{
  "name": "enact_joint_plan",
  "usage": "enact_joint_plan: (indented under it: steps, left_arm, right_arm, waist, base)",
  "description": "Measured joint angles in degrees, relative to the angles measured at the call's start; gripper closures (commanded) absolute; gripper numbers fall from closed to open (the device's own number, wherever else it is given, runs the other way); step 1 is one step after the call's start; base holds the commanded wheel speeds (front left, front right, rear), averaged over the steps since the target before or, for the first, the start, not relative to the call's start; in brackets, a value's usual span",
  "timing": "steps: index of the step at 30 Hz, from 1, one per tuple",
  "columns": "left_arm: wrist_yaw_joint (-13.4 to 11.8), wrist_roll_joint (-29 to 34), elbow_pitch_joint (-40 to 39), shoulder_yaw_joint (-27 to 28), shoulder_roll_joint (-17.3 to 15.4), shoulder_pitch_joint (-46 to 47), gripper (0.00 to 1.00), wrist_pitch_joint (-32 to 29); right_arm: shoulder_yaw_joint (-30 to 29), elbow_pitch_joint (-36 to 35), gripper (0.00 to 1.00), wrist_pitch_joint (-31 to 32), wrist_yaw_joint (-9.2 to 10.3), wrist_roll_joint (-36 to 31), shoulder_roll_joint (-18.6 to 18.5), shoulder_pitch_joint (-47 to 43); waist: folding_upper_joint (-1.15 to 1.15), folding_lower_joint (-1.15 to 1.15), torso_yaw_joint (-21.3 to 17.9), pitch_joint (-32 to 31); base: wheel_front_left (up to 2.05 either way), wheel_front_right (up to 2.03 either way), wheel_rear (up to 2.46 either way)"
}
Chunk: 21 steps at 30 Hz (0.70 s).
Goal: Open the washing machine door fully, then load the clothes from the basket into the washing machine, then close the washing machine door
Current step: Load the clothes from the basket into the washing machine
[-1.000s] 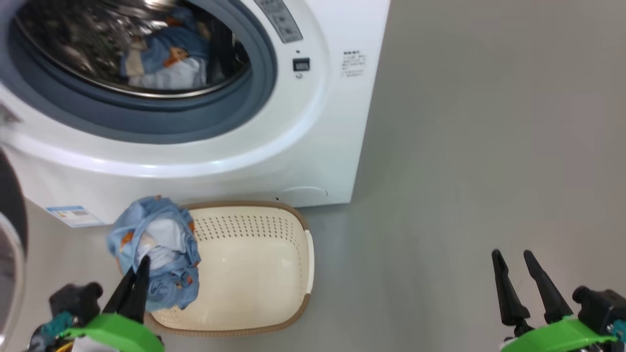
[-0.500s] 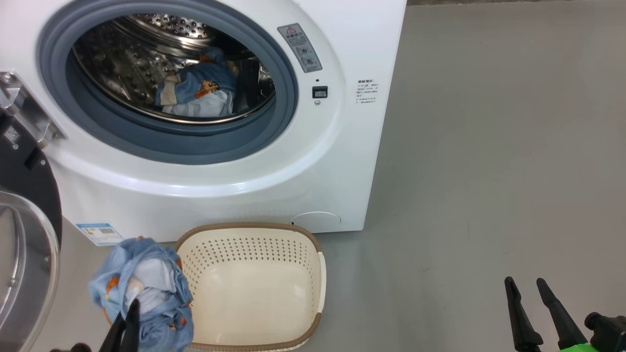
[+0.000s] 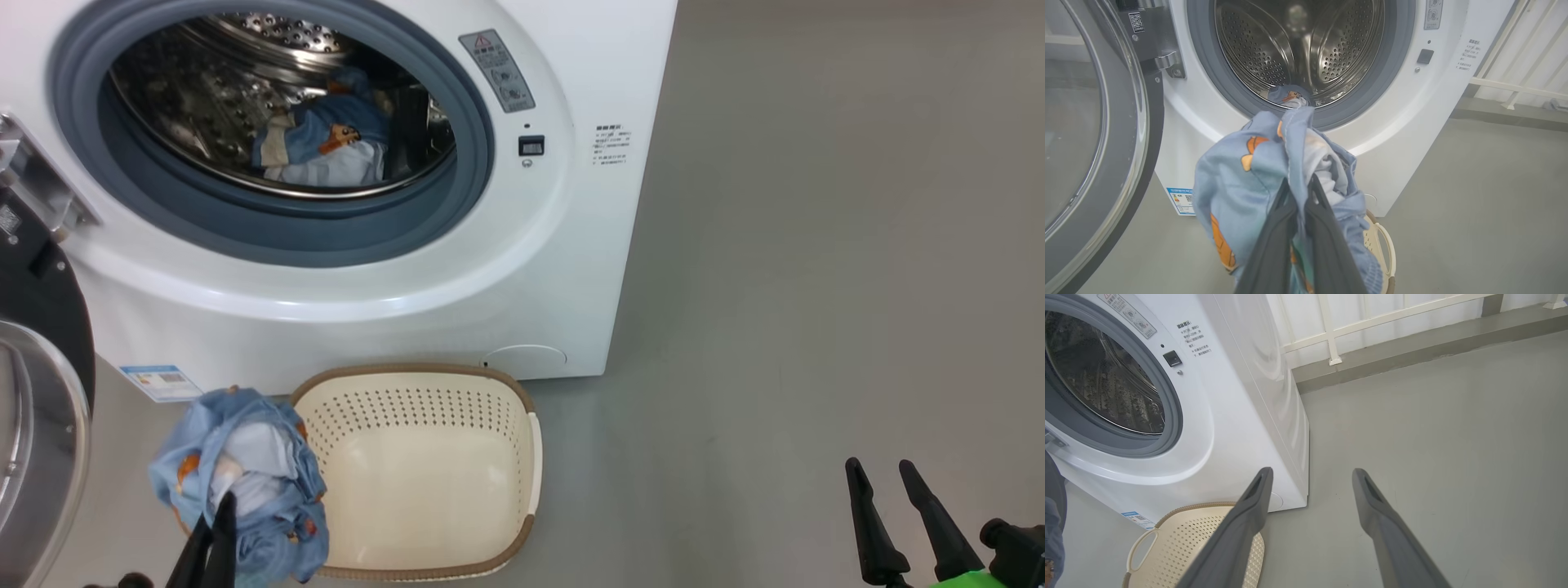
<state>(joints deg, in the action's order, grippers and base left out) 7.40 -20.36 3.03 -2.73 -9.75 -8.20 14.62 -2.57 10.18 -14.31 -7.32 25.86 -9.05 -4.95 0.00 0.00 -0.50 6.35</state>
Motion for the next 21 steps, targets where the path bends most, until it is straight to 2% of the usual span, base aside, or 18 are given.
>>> enact_joint_plan:
  steps: [9,15,21]
  left_arm:
    - [0.00,-1.09,0.77,-1.56,-0.13,8.25,1.00,0.00]
    - [0.00,-2.18,2.12,-2.88,-1.55,19.44,1.00,0.00]
    - [0.00,-4.08,7.50,-3.89,-2.98,32.88,1.00,0.01]
  right_arm:
    - [0.12,-0.51,0.00,0.00,0.00,-0.56,0.18,0.68]
    - [0.83,-0.73,0.00,0.00,0.00,-1.25,0.27,4.38]
    - [1.99,-0.85,0.00,0.00,0.00,-2.75,0.54,7.77]
  waist:
    - [0.00,0.00,-0.07,3.85]
    - [0.00,0.00,-0.16,7.84]
    - [0.00,0.00,-0.66,12.17]
  base:
    - [0.00,0.00,0.00]
    - [0.00,0.00,0.00]
    - [0.00,0.00,0.00]
